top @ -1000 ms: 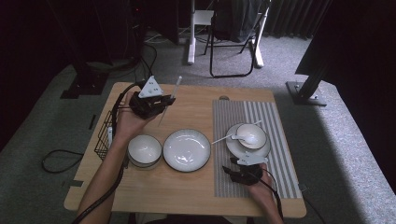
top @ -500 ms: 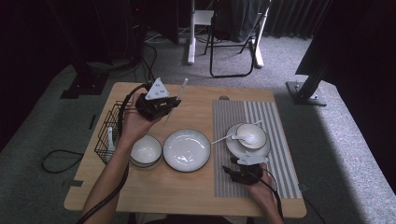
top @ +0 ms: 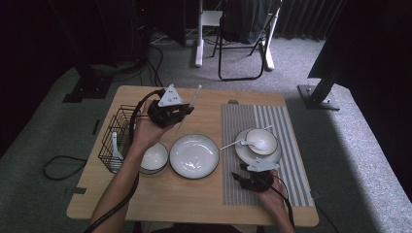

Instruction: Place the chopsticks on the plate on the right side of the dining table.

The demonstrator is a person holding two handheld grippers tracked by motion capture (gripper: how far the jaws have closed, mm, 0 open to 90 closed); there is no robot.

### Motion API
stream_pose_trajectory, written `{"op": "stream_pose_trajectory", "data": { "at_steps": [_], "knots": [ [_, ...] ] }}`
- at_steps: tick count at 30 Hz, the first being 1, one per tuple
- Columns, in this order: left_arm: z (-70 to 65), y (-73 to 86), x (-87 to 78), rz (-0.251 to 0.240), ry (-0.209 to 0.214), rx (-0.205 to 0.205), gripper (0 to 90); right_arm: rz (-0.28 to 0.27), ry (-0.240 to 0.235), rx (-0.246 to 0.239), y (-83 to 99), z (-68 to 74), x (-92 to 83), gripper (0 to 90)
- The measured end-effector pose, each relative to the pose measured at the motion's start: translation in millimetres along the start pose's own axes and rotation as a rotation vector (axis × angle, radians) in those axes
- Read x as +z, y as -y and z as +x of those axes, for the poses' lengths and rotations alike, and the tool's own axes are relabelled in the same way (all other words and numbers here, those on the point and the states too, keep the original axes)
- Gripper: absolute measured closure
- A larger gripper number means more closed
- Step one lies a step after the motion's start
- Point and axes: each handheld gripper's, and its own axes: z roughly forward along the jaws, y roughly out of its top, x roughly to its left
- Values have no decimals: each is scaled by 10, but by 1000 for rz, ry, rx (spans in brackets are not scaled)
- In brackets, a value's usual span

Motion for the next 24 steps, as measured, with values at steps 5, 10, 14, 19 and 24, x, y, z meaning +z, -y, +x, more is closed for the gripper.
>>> {"op": "stream_pose_trajectory", "data": {
  "at_steps": [5, 10, 14, 19, 24],
  "knots": [
    [-38, -7, 48, -1, 14, 0, 850, 0, -2, -1, 0, 2, 3, 499],
    [-68, -8, 91, -5, 25, -4, 850, -1, -1, 1, -1, 0, 0, 500],
    [-88, -4, 127, -6, 33, -5, 850, -3, 2, 5, -1, -3, -1, 500],
    [-115, -3, 167, -8, 47, -8, 850, -4, 5, 8, -2, -2, -5, 510],
    [-140, -5, 196, -15, 55, -8, 850, -12, 1, 9, -6, 1, -9, 517]
  ]
}}
